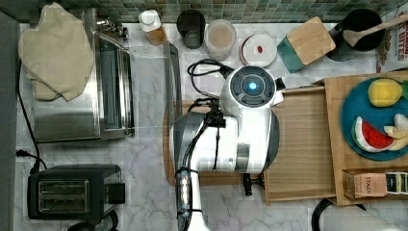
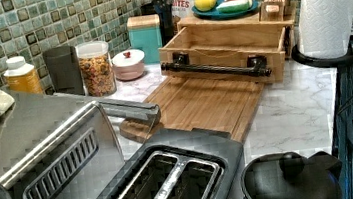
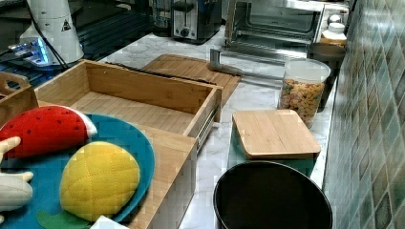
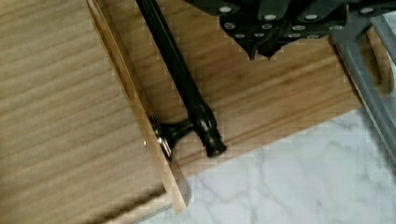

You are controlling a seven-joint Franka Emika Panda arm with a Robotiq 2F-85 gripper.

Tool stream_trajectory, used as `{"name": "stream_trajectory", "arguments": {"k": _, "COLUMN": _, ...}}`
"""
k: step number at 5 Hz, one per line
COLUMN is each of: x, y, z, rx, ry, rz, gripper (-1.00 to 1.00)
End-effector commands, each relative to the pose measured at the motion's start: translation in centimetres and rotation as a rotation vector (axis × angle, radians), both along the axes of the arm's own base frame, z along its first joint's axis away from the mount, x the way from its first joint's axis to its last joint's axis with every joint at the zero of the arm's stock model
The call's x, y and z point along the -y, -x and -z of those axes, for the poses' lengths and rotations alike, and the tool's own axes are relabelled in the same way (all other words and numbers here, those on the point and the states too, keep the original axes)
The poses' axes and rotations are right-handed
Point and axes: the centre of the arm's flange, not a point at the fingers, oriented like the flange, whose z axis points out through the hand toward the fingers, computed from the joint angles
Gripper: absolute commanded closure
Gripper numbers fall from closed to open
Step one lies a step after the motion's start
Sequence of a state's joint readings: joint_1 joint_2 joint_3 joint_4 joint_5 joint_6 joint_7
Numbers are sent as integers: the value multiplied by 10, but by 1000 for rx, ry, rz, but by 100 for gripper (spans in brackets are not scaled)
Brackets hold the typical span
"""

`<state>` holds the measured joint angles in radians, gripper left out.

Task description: Close the drawer.

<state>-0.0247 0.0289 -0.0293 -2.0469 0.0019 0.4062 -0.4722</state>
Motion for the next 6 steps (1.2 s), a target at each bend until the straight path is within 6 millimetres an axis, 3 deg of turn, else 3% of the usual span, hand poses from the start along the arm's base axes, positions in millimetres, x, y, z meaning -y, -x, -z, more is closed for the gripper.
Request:
{"name": "stream_trajectory", "arguments": {"k": 1, "x": -65, "y": 20, "z": 30, "rx": 64, "ry": -4, "rz": -186, "gripper": 100}}
{"name": "stream_trajectory", "arguments": {"k": 4, "x": -49, "y": 41, "z": 115, "rx": 48, "ry": 52, "rz": -351, "gripper": 100}}
{"name": "stream_trajectory", "arguments": {"k": 6, "x": -14, "y": 47, "z": 125, "rx": 14, "ry": 71, "rz": -422, "gripper": 100}}
